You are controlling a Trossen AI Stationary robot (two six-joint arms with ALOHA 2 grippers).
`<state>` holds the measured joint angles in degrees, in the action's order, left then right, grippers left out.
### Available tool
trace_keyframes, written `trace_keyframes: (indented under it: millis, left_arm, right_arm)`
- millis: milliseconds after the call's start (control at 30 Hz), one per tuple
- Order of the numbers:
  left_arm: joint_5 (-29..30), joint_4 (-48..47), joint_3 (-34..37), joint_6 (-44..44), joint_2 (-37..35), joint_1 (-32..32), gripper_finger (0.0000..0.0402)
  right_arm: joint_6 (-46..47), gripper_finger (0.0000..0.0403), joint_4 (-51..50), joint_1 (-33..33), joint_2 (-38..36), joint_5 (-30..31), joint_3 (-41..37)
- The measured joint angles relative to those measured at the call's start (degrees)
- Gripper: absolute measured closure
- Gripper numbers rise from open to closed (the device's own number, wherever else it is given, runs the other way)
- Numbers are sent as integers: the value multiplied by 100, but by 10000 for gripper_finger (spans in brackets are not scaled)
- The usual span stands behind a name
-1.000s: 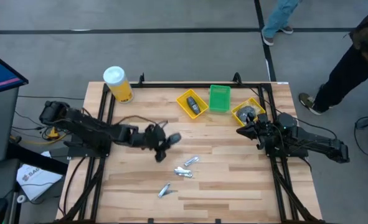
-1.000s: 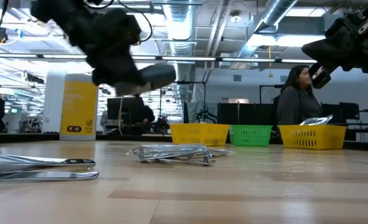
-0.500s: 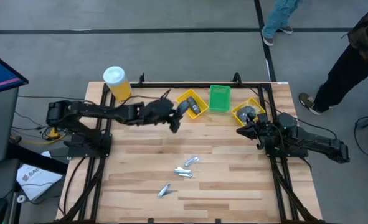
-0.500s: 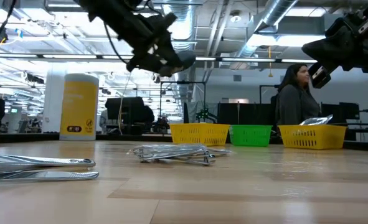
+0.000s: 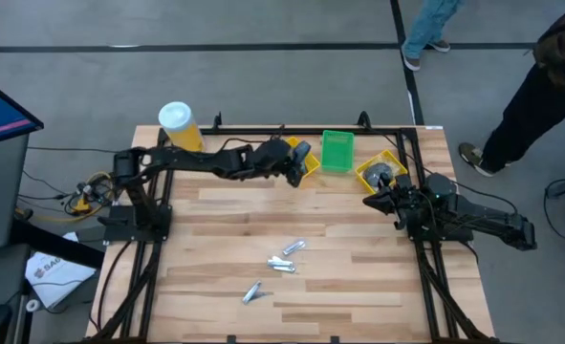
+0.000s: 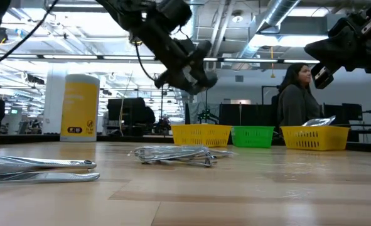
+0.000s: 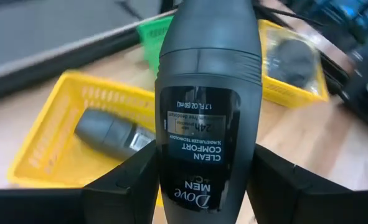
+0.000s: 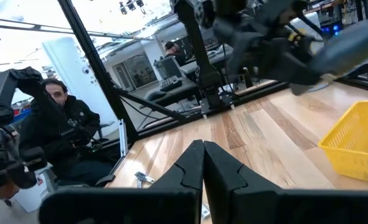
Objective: Pick & Place Travel size toiletries
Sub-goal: Put the black deodorant into the left yellow basket, then put the silver nail cutter into the green basket
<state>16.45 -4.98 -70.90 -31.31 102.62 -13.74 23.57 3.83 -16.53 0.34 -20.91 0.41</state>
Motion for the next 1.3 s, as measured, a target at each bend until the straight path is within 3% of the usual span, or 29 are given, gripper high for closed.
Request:
trace_keyframes:
  millis: [500, 900, 1300]
  left_arm:
    - [220, -40, -37, -3386, 417, -120, 213]
    - [162, -4, -41, -4591, 475, -357, 206]
    - [-149, -4, -41, -4740, 475, -435, 157]
  right_arm:
    - [0, 403, 1, -2, 0, -1, -1]
    - [0, 403, 3, -2, 0, 0, -1]
    - [0, 403, 3, -2, 0, 0, -1]
